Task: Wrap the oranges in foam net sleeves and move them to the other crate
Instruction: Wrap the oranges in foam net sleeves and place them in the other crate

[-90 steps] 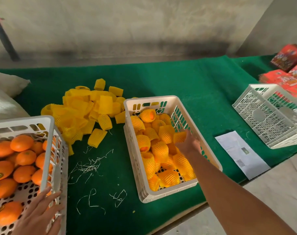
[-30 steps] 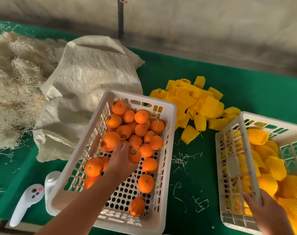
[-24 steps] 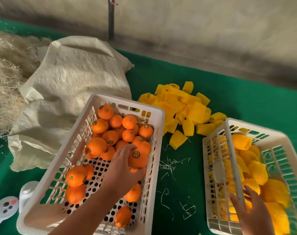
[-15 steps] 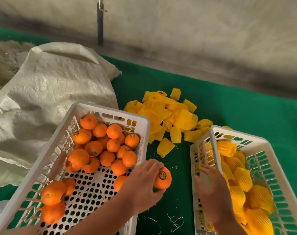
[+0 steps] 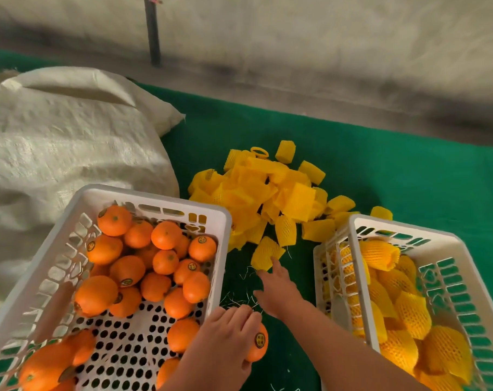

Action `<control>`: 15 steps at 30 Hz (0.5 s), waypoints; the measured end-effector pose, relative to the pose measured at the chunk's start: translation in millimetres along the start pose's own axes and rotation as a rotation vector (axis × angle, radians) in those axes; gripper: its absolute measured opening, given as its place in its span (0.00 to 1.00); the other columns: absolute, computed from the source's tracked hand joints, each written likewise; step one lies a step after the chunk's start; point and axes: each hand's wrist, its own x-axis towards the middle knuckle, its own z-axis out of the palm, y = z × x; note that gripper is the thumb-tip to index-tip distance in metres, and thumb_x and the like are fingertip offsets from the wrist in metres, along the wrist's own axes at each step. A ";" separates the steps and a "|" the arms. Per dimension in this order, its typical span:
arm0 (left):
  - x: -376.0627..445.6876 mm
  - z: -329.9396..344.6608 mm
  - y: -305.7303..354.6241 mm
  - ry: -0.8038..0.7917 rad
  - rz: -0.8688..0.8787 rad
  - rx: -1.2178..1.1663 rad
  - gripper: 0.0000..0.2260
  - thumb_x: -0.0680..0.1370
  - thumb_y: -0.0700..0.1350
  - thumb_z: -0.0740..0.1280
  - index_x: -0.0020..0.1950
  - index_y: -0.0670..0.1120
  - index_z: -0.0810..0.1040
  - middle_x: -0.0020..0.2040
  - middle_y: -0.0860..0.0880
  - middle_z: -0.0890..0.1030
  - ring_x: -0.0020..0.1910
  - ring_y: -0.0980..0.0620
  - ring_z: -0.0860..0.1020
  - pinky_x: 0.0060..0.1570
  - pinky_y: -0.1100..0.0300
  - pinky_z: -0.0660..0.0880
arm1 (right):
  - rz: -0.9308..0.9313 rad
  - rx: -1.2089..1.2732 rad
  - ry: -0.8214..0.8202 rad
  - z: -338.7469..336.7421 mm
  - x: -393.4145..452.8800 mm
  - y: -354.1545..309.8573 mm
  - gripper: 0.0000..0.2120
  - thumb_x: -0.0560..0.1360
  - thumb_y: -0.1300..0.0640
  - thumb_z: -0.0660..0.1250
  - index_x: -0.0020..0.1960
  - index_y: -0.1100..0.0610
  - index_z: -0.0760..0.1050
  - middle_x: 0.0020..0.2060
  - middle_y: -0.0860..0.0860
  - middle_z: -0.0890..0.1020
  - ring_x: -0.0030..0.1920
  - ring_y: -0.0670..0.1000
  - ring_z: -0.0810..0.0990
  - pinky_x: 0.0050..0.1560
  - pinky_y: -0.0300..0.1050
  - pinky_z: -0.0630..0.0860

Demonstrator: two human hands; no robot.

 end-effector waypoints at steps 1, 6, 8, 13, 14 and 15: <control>1.5 -0.9 -0.5 -0.015 0.018 -0.024 0.33 0.57 0.67 0.76 0.59 0.57 0.78 0.52 0.59 0.82 0.47 0.60 0.82 0.48 0.63 0.78 | 0.002 -0.020 -0.026 2.4 10.0 -0.8 0.31 0.82 0.45 0.65 0.82 0.47 0.60 0.84 0.53 0.38 0.83 0.62 0.45 0.77 0.69 0.61; 7.6 2.0 -4.7 -0.027 0.048 -0.024 0.35 0.51 0.68 0.79 0.54 0.56 0.81 0.49 0.59 0.84 0.42 0.61 0.83 0.40 0.65 0.80 | 0.027 0.068 -0.016 9.6 35.2 -0.8 0.38 0.82 0.44 0.66 0.84 0.53 0.52 0.84 0.50 0.42 0.83 0.61 0.45 0.76 0.70 0.60; 8.8 -0.6 -5.6 -0.011 0.053 -0.008 0.34 0.51 0.67 0.79 0.54 0.56 0.81 0.49 0.58 0.84 0.42 0.60 0.83 0.41 0.67 0.79 | 0.023 0.158 0.061 9.0 29.1 0.8 0.35 0.83 0.43 0.63 0.84 0.53 0.53 0.84 0.49 0.47 0.83 0.58 0.48 0.77 0.65 0.61; 7.8 0.3 -3.5 0.019 0.048 -0.028 0.31 0.54 0.66 0.78 0.54 0.56 0.82 0.50 0.58 0.84 0.43 0.60 0.83 0.42 0.66 0.79 | 0.000 0.537 0.414 2.4 -28.1 13.1 0.19 0.87 0.47 0.55 0.73 0.51 0.74 0.69 0.45 0.76 0.69 0.40 0.69 0.73 0.40 0.68; 6.8 2.0 -2.8 0.020 0.043 -0.039 0.32 0.54 0.66 0.78 0.55 0.56 0.81 0.50 0.58 0.83 0.44 0.60 0.83 0.43 0.66 0.79 | 0.007 0.560 0.478 1.7 -44.4 15.4 0.17 0.87 0.48 0.56 0.69 0.50 0.78 0.64 0.43 0.79 0.63 0.37 0.72 0.69 0.34 0.68; 5.7 3.5 -1.8 0.018 0.039 -0.047 0.33 0.54 0.66 0.77 0.56 0.56 0.79 0.51 0.58 0.83 0.44 0.60 0.82 0.43 0.65 0.79 | 0.021 0.573 0.516 1.8 -61.3 17.2 0.16 0.86 0.48 0.59 0.67 0.49 0.80 0.62 0.41 0.81 0.60 0.35 0.74 0.65 0.30 0.69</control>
